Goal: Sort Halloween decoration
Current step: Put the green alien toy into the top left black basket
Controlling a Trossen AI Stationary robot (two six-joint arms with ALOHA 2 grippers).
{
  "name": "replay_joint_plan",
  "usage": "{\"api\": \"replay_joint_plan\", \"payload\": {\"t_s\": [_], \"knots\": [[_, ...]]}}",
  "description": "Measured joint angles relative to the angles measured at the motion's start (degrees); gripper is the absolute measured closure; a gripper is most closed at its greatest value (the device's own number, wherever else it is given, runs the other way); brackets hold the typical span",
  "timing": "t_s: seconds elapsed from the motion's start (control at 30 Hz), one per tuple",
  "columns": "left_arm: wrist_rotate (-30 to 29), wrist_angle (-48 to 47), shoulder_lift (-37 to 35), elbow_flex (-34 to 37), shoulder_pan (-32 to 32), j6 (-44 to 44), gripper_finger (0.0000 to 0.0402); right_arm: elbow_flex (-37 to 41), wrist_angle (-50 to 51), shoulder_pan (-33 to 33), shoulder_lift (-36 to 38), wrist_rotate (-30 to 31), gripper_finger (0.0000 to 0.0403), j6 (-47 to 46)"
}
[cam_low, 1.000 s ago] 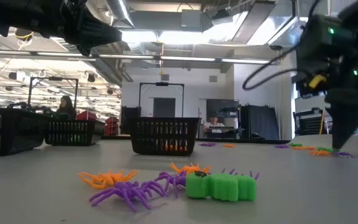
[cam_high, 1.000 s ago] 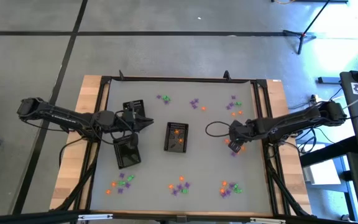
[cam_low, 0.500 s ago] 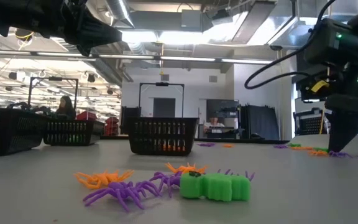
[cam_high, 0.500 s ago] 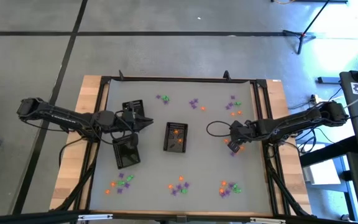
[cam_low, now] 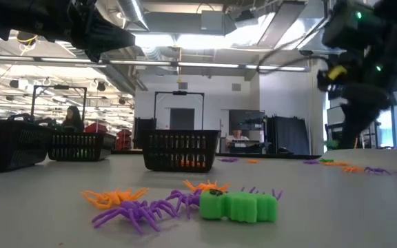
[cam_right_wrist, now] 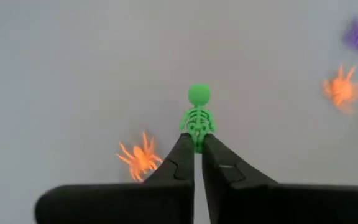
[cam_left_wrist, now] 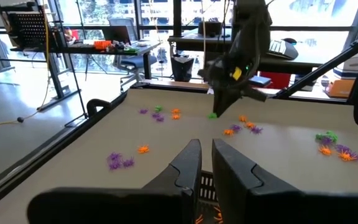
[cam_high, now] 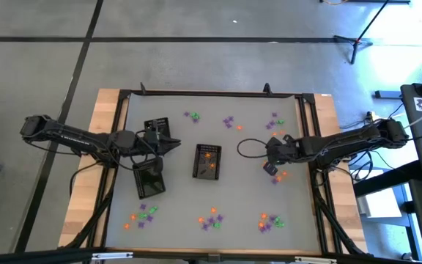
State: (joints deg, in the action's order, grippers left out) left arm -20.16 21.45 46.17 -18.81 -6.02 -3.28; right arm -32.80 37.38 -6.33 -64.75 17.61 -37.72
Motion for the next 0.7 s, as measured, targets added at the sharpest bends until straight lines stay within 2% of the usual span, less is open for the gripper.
{"api": "replay_joint_plan", "payload": {"t_s": [0.13,0.4,0.6,0.7], "knots": [[-0.02,0.00,0.00,0.00,-0.01,-0.04,0.0370,-2.76,-4.54,0.00,-0.02,3.51,0.0400,3.54],[-0.75,0.04,0.00,0.00,-0.02,-2.47,0.0370,-3.52,-27.29,-0.02,-1.70,6.68,0.0401,15.62],[-3.53,0.29,0.77,-0.07,0.06,-5.53,0.0364,-3.52,-43.79,0.62,-6.93,12.77,0.0401,25.68],[-4.34,0.42,2.38,-0.07,0.80,-6.92,0.0346,-3.60,-51.50,2.89,-10.62,11.26,0.0401,29.24]]}}
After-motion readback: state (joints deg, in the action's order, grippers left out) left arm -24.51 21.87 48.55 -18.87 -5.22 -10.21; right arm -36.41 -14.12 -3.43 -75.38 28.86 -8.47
